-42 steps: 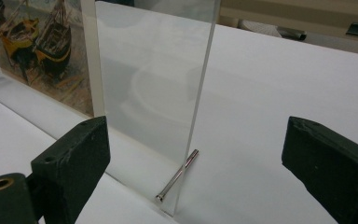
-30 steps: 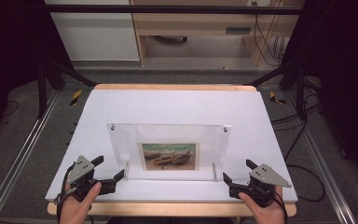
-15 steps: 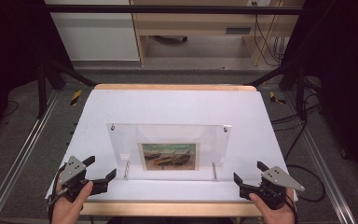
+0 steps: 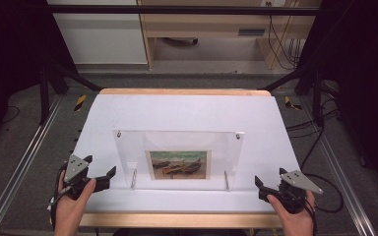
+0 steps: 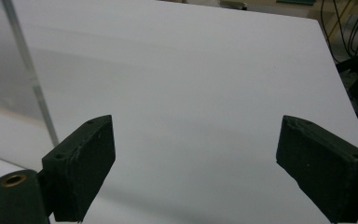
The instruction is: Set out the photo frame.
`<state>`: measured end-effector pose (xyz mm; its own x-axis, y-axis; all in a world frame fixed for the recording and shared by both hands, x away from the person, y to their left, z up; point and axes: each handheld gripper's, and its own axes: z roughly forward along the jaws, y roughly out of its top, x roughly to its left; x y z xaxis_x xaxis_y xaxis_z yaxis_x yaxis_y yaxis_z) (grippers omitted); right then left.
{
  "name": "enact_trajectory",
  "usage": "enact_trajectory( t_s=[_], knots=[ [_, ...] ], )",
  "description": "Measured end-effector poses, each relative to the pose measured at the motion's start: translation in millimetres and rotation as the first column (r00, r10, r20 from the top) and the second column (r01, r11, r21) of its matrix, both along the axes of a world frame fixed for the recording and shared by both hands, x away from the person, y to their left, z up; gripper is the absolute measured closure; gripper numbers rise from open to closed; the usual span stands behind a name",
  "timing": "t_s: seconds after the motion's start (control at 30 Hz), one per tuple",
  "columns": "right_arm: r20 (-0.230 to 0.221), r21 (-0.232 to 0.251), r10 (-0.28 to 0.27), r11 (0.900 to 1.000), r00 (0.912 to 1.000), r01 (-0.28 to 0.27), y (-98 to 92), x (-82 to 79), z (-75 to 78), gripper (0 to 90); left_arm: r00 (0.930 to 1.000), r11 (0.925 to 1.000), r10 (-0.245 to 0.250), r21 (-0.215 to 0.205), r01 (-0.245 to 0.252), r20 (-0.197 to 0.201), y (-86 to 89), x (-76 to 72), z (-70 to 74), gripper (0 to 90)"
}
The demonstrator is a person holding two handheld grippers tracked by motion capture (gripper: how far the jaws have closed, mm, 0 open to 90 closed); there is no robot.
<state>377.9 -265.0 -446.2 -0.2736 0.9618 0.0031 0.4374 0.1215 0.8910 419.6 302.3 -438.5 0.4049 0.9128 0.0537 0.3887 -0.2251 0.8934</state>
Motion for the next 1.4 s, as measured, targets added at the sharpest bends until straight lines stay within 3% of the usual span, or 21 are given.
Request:
enact_trajectory(
  t_s=[0.13,0.23,0.47,0.93,1.4],
  knots=[
    [-0.013,-0.008,-0.017,1.0,0.9998,0.017,1.4,8.1,-2.5,12.3,0.9999,0.9998,0.017,0.008,-0.017,0.003,2.7,8.2,-2.1,6.6],
    [-0.024,-0.044,-0.012,0.999,0.9996,0.011,3.6,16.1,-4.2,12.3,0.9993,0.9992,0.037,0.013,-0.037,0.0,5.6,15.4,-4.0,6.8],
    [-0.022,-0.068,-0.038,0.997,0.9991,0.036,-1.5,35.3,-4.9,12.4,0.9981,0.9985,0.052,0.018,-0.052,-0.034,3.4,37.8,-12.4,7.7],
    [-0.044,-0.086,-0.028,0.996,0.9986,0.025,-5.0,71.6,2.6,13.5,0.9967,0.9985,0.024,0.052,-0.02,-0.078,-7.2,67.6,-13.4,8.0],
    [-0.084,-0.11,-0.02,0.994,0.9962,0.01,-6.3,105.0,4.4,14.2,0.997,0.9984,0.002,0.056,0.002,-0.077,-15.8,102.0,-9.8,8.5]
  ],
)
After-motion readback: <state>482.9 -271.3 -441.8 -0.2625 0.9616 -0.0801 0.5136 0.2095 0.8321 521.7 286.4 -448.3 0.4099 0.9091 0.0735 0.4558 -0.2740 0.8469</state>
